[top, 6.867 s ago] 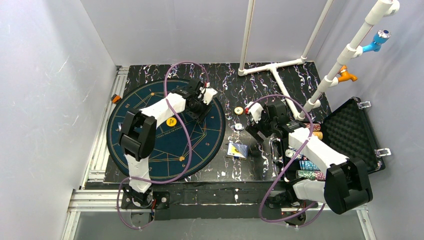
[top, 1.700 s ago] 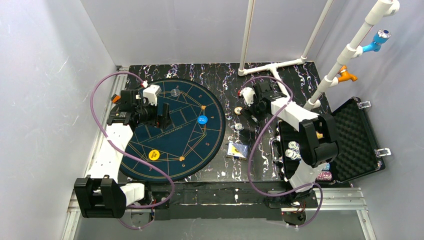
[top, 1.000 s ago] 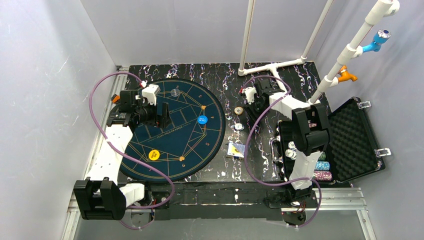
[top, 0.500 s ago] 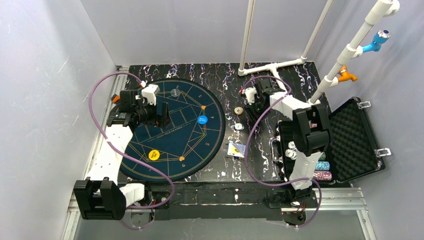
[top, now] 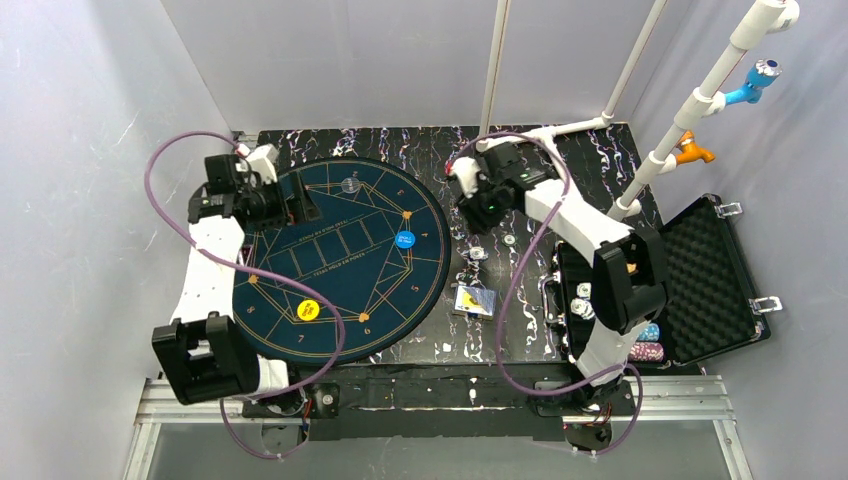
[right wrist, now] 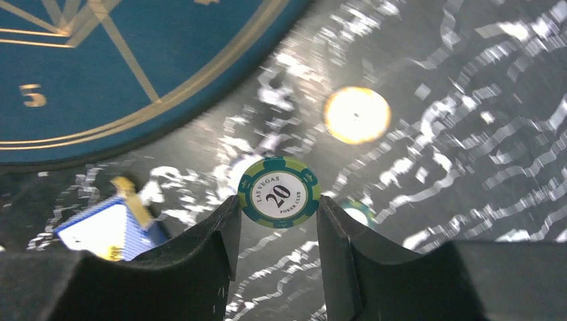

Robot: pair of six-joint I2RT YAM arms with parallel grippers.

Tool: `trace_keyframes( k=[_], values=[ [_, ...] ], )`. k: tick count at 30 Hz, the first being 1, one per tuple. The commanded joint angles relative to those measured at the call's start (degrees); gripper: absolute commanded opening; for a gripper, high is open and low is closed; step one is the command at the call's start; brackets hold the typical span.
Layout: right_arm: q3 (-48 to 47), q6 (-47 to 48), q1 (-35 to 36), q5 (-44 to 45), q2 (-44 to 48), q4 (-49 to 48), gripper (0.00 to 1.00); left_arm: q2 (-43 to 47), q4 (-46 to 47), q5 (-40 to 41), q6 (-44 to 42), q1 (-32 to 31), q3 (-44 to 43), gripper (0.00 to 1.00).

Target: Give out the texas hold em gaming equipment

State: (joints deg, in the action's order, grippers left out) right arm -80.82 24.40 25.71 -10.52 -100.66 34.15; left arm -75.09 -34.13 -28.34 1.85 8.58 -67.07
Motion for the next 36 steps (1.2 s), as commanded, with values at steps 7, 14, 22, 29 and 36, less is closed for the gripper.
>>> trace_keyframes(
  k=[7, 14, 22, 29, 36],
  values=[
    [-9.2, -0.5, 21.9, -0.5, -8.4, -2.5, 0.10, -5.5, -5.3, -7.5, 6.8, 11.7, -7.3, 0.98],
    [-17.1, -2.9, 29.2, 0.6, -17.6, -5.4, 0.11, -5.2, -3.8, -8.1, 9.3, 15.2, -6.5, 0.98],
    [-30.8, -5.7, 32.1, 2.4, -29.3, -9.4, 0.11, -6.8, -3.6, -11.6, 11.4, 19.5, -7.7, 0.98],
    [-41.1, -6.4, 32.1, 3.6, -37.9, -10.3, 0.16, -5.8, -2.9, -12.0, 11.7, 20.4, -6.6, 0.98],
    [-41.0, -6.9, 32.1, 3.2, -38.7, -9.6, 0.76, -4.7, -2.3, -13.4, 12.0, 20.7, -5.8, 0.98]
  ],
)
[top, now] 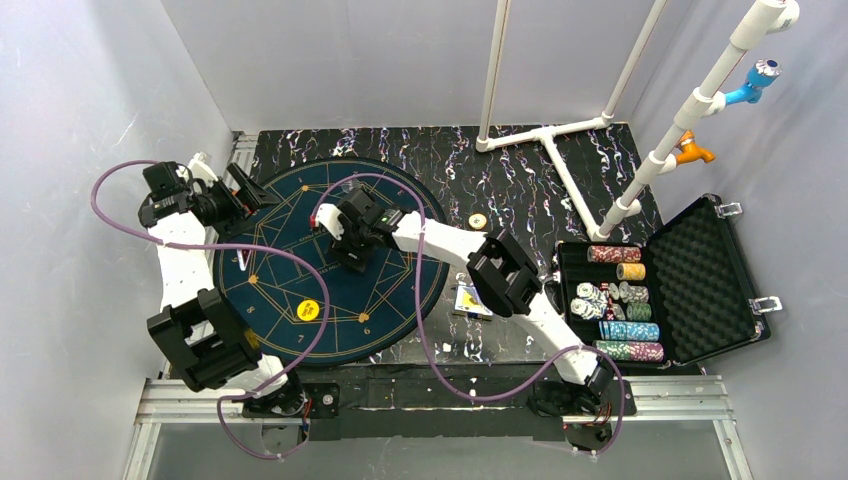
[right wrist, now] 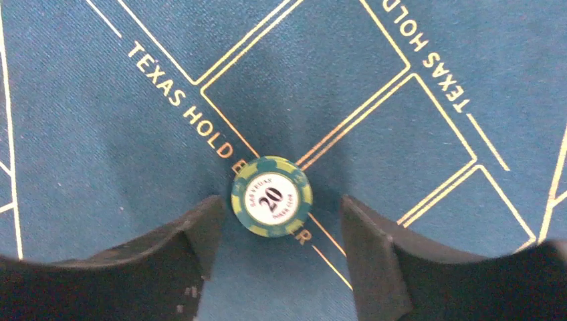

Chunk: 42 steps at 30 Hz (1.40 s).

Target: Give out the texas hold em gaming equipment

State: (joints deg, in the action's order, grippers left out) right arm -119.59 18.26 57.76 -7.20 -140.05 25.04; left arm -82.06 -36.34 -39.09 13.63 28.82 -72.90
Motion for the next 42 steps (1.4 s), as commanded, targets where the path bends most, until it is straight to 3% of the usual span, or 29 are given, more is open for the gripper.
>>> trace_keyframes(
  k=[1, 4, 5, 17, 24, 35, 37, 39, 42],
  values=[
    [-2.5, -0.8, 0.0, 0.0, 1.3, 0.0, 0.80, 2.2, 0.0, -3.1, 0.2, 0.5, 0.1, 0.98],
    [-2.4, -1.5, -1.0, 0.0, 5.4, 1.7, 0.97, 2.4, 0.0, -4.4, -0.1, 0.5, 0.1, 0.98],
    [-1.5, -1.9, -1.8, -0.6, 7.5, 2.1, 0.98, 2.4, 0.0, -4.6, -0.3, 0.5, 0.3, 0.98],
    [21.2, 4.3, -19.5, -2.5, 30.1, 16.2, 0.98, 3.7, -0.2, -4.0, -4.2, -2.3, 1.8, 0.98],
    [27.3, 7.7, -28.8, 0.9, 31.8, 21.3, 0.93, 6.5, -0.2, 0.8, -6.9, -7.5, 2.8, 0.98],
    [32.6, 7.9, -30.8, 4.4, 29.0, 18.1, 0.86, 7.8, -0.4, 1.6, -7.4, -8.6, 3.4, 0.98],
    [32.6, 7.9, -32.6, 4.0, 28.3, 17.8, 0.83, 8.0, -0.5, 1.7, -7.6, -8.6, 3.5, 0.98],
    [29.6, 8.1, -39.1, -1.1, 25.6, 21.5, 0.73, 7.7, -0.5, 1.2, -7.3, -8.6, 3.4, 0.98],
    [30.7, 7.9, -39.9, -0.4, 24.7, 19.9, 0.71, 6.8, -0.5, 0.8, -6.9, -8.6, 2.8, 0.98]
  ],
)
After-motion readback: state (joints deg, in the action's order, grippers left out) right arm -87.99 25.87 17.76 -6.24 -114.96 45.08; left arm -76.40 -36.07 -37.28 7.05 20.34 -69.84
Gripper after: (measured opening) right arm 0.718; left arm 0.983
